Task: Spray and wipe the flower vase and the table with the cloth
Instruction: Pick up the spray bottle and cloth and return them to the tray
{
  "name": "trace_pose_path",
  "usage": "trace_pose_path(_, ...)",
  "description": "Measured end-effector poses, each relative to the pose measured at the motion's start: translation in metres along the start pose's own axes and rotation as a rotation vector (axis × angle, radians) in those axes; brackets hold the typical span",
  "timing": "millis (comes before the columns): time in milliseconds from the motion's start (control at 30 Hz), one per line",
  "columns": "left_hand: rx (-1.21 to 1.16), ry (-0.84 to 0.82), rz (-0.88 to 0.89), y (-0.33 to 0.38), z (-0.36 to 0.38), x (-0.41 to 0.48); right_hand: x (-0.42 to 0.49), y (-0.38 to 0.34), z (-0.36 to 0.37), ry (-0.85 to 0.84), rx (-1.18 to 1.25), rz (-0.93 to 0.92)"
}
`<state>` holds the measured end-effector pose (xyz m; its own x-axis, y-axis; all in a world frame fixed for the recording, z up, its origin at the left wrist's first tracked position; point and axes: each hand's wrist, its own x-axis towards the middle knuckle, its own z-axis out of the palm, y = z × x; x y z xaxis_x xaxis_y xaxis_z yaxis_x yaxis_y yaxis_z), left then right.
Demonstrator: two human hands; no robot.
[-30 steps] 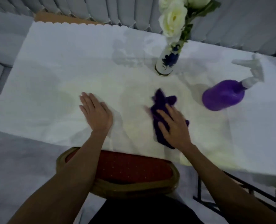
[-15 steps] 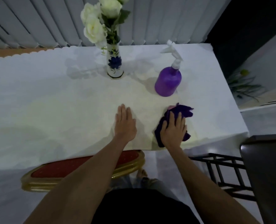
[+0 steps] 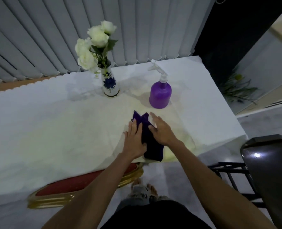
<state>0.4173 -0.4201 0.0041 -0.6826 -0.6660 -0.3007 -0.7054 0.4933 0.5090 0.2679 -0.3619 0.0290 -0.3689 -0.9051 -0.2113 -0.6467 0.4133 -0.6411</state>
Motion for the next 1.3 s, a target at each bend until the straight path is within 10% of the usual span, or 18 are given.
trace_pose_path(133,0.084,-0.011,0.062,0.008,0.005,0.009,0.03,-0.013,-0.056,0.33,0.12,0.117)
trace_pose_path(300,0.447,-0.218,0.126,0.018,0.025,0.024,0.091,-0.041,-0.096,0.337,0.212,0.239)
trace_pose_path(767,-0.389,0.194,0.081,0.0,-0.032,0.054,0.037,-0.024,-0.096,0.501,0.13,0.199)
trace_pose_path(1300,-0.575,-0.257,0.174,0.256,0.064,0.047,-0.175,0.128,-0.158,0.987,0.256,0.453)
